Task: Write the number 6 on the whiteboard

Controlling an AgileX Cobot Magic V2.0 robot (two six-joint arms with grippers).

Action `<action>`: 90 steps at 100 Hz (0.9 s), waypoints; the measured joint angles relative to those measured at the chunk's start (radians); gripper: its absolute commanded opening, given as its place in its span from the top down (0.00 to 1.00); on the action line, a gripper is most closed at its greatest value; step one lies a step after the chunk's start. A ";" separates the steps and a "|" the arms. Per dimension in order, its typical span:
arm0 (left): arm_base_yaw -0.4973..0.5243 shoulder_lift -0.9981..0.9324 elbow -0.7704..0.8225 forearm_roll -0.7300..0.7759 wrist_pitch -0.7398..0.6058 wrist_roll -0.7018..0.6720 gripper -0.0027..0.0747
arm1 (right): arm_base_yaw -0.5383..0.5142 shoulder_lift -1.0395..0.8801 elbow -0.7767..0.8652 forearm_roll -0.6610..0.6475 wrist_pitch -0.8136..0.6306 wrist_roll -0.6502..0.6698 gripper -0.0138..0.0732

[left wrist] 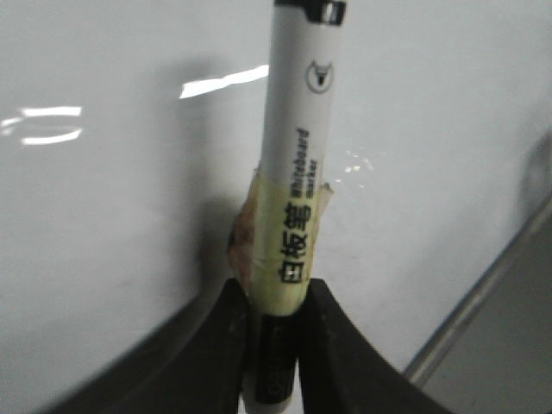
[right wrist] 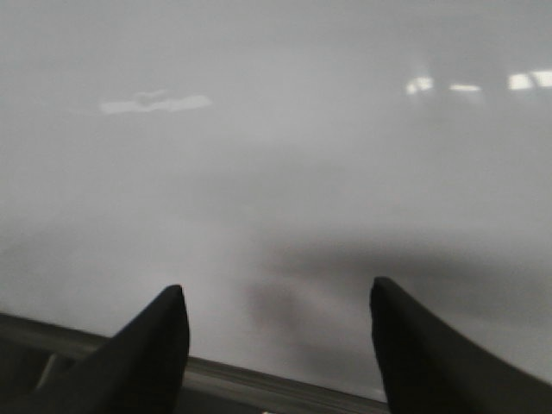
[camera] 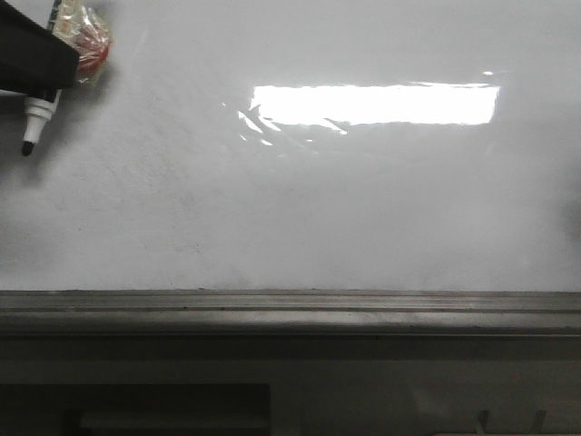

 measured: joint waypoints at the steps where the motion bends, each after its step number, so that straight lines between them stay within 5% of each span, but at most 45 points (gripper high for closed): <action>1: -0.004 0.000 -0.002 0.005 0.005 -0.001 0.99 | 0.003 0.003 -0.004 0.021 0.011 -0.011 0.36; 20: -0.206 0.000 -0.052 0.170 0.005 0.011 0.99 | 0.047 0.157 -0.148 0.312 0.208 -0.324 0.36; 48: -0.514 0.000 -0.062 0.351 -0.177 -0.061 0.99 | 0.141 0.448 -0.384 0.375 0.452 -0.402 0.36; 90: -0.580 0.037 -0.065 0.370 -0.260 -0.093 0.99 | 0.331 0.608 -0.553 0.371 0.474 -0.407 0.36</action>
